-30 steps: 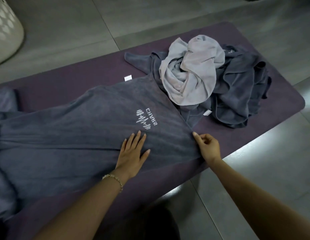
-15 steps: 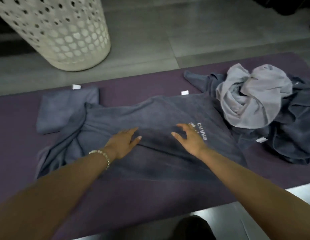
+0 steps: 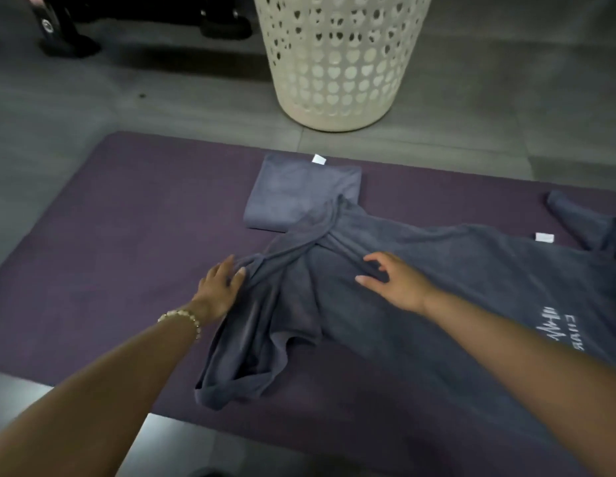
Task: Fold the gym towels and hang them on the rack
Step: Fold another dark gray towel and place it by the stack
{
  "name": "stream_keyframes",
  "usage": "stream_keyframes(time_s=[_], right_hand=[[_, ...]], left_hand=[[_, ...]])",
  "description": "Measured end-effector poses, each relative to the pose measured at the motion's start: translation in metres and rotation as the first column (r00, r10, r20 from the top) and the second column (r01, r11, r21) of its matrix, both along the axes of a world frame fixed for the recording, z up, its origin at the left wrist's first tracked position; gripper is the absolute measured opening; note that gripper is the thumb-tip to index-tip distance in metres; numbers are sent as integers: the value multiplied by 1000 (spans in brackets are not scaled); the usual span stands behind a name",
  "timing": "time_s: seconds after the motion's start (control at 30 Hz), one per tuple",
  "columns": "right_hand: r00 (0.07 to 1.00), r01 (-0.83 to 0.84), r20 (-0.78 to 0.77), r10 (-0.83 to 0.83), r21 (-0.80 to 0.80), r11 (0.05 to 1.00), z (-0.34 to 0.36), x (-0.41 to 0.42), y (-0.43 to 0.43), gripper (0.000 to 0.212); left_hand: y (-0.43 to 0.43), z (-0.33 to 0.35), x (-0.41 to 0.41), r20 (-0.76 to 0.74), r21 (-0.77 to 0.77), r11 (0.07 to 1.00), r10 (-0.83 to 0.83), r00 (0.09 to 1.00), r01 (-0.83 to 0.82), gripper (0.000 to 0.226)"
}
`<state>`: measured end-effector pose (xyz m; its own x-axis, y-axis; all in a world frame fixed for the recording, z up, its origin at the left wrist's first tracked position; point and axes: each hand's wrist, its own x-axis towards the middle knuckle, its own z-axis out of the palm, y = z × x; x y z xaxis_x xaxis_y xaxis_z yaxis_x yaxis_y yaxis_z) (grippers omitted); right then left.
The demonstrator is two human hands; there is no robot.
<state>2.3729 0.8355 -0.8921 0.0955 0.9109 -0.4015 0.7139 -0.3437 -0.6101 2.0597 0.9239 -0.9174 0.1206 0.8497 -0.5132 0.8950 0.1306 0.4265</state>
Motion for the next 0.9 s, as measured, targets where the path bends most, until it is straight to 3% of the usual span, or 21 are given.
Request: stream_keyframes(time_s=[0.13,0.23,0.4,0.47,0.53,0.6,0.67,0.8,0.9], right_hand=[[992,67,-107,-60,61,996,-6,-43,32,49],[986,6,-164,14,121,993,-12,-81,45,45],[982,-125,-122,148,173,977,-16,-116,70,45],[976,-179,-101,194,145,973,-19,-126,80,45],[966,-230,-98,240,107,967,-23,-136,88,47],[957,-272,-85,278,83,959,-27,-147,95,49],[946,-304,-89,310,77,950,-28,-157,100,48],[918,-383,-88,387,56,922,-26,-171,114,43],[907,-420,-24,420,11,907,-27,-177,122,45]], left_hand=[[17,-7,-13,125,-22,998,-52,991,56,50],[32,-15,-17,131,-69,995,-68,989,77,47],[48,-28,-32,-19,-40,977,-210,977,209,37],[50,-31,-42,-9,-29,972,-232,973,231,21],[51,-30,-46,115,-25,981,-189,975,193,10],[52,-25,-47,271,-71,994,-59,961,81,18],[53,-17,-47,328,-55,998,-3,945,22,23],[61,3,-47,532,-87,990,142,835,-113,17],[64,2,-52,533,-143,976,217,818,-166,18]])
